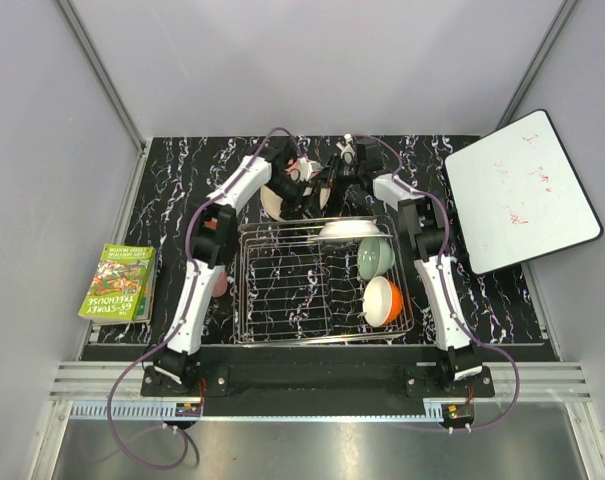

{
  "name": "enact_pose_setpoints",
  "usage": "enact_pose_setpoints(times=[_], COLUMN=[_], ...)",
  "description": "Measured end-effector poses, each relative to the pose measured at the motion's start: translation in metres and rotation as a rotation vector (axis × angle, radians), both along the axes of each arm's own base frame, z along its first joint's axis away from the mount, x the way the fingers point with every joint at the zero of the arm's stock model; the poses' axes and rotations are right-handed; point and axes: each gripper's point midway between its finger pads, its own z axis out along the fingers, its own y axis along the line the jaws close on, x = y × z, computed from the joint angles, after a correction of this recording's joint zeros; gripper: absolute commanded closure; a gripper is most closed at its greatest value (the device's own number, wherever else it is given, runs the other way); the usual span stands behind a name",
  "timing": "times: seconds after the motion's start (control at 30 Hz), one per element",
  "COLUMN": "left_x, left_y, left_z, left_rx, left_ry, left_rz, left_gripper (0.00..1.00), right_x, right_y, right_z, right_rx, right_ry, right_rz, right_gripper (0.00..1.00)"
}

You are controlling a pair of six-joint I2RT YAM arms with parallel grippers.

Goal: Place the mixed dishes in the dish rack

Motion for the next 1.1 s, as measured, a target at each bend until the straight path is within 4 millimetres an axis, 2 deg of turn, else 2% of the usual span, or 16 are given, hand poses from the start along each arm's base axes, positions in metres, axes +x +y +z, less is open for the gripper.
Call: enact_pose_setpoints(times=[0.03, 0.13, 0.27, 0.37, 0.47, 0.57, 0.6, 0.63, 0.7, 0.77, 0.83, 0.9, 0.97, 1.03, 1.1], left_x=[0.001, 0.012, 0.050, 0.069, 0.081, 0.083, 0.080, 0.078, 0.069, 0.053, 0.029, 0.000, -0.024, -0.045, -0.059], left_y=[0.004, 0.023, 0.068, 0.102, 0.130, 0.143, 0.144, 0.143, 0.135, 0.120, 0.105, 0.087, 0.073, 0.059, 0.058], left_z=[0.005, 0.016, 0.017, 0.021, 0.036, 0.060, 0.077, 0.084, 0.110, 0.134, 0.150, 0.153, 0.146, 0.131, 0.112], left_rx=[0.010, 0.056, 0.150, 0.207, 0.230, 0.228, 0.217, 0.210, 0.179, 0.144, 0.119, 0.113, 0.117, 0.119, 0.137], left_ry=[-0.015, -0.088, -0.247, -0.303, -0.343, -0.388, -0.415, -0.427, -0.474, -0.519, -0.557, -0.570, -0.559, -0.531, -0.484], left_rz=[0.005, 0.024, 0.085, 0.140, 0.193, 0.212, 0.210, 0.207, 0.181, 0.134, 0.065, -0.024, -0.105, -0.188, -0.243], left_gripper=[0.03, 0.02, 0.01, 0.01, 0.04, 0.06, 0.07, 0.09, 0.15, 0.18, 0.21, 0.24, 0.28, 0.30, 0.30], right_x=[0.000, 0.000, -0.002, -0.001, 0.007, 0.017, 0.022, 0.026, 0.038, 0.049, 0.058, 0.066, 0.070, 0.073, 0.072], right_y=[0.000, 0.001, 0.004, 0.007, 0.007, 0.000, -0.004, -0.008, -0.021, -0.039, -0.060, -0.084, -0.104, -0.127, -0.149], right_z=[0.000, 0.002, 0.008, 0.013, 0.018, 0.029, 0.035, 0.040, 0.050, 0.059, 0.066, 0.078, 0.093, 0.116, 0.145], right_rx=[0.001, 0.001, -0.002, -0.008, -0.010, -0.007, -0.004, 0.000, 0.007, 0.010, 0.010, 0.009, 0.009, 0.013, 0.017], right_ry=[0.006, 0.016, 0.057, 0.058, 0.041, 0.022, 0.009, -0.002, -0.031, -0.050, -0.055, -0.062, -0.074, -0.099, -0.137], right_rz=[-0.001, -0.002, -0.003, -0.006, -0.021, -0.044, -0.054, -0.063, -0.089, -0.123, -0.158, -0.196, -0.227, -0.263, -0.296], right_gripper=[1.00, 1.00, 1.00, 1.00, 1.00, 1.00, 1.00, 1.00, 1.00, 1.00, 1.00, 1.00, 1.00, 1.00, 1.00])
